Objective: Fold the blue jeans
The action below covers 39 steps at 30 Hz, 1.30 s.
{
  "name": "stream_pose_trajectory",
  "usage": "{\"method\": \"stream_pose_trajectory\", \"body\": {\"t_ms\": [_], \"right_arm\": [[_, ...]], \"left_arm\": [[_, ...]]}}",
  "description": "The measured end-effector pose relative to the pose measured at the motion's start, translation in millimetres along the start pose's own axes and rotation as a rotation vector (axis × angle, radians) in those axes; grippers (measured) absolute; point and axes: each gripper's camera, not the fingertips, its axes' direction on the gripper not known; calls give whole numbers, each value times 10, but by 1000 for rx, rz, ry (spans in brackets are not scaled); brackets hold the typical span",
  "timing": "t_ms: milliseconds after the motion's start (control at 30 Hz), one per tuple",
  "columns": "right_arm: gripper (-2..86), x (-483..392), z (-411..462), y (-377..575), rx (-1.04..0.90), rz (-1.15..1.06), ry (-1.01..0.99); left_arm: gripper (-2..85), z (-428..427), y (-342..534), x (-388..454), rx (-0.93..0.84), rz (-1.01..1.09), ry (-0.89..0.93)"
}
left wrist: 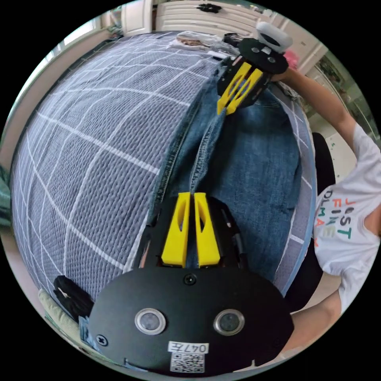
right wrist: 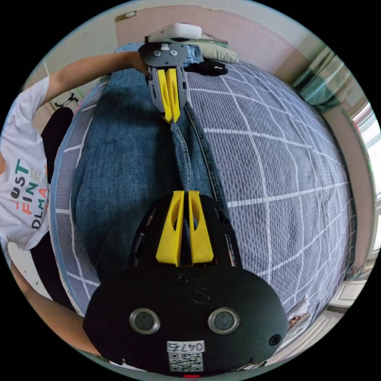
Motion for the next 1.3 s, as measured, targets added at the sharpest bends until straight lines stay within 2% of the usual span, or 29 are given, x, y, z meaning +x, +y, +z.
{"method": "stream_pose_trajectory", "body": {"t_ms": [133, 267, 367, 467, 567, 600, 667, 733, 833, 900, 1000, 1067, 1167, 1300], "right_arm": [[2, -253, -275, 146, 61, -35, 106], [4, -199, -467, 150, 66, 17, 221], [19, -12, -238, 153, -18, 65, 157], [47, 100, 17, 312, -76, 169, 75], [47, -38, -416, 675, 93, 255, 179], [47, -99, -550, 776, 133, 270, 205], [43, -472, -1021, 1222, 208, 286, 279], [42, -859, -1222, 1579, 225, 279, 305], [35, -1510, -1265, 2137, 232, 317, 269], [30, -1863, -1210, 2404, 252, 367, 242], [23, -2317, -1126, 2698, 324, 466, 254], [18, -2537, -1060, 2814, 301, 496, 325], [12, -2716, -1064, 3053, 331, 528, 442], [10, -2792, -1154, 3452, 399, 559, 418]], "left_arm": [[2, -45, 7, 146, 49, 18, -22], [7, -78, -46, 85, 77, -70, -59], [39, 196, -139, -66, 3, -169, -12], [100, 498, -134, -109, -76, -261, -80], [101, 300, 146, -17, 126, -354, -77], [88, 156, 313, 103, 220, -377, -62], [65, 10, 527, 420, 299, -369, -28], [56, 2, 658, 897, 307, -300, 25], [68, 240, 726, 1841, 353, -179, 94], [80, 574, 624, 2444, 388, -172, 146], [105, 1048, 347, 2906, 378, -244, 236], [105, 1256, 217, 3063, 361, -349, 169], [83, 1384, 180, 3298, 458, -521, -53], [77, 1581, 113, 3564, 482, -636, -284]]}}
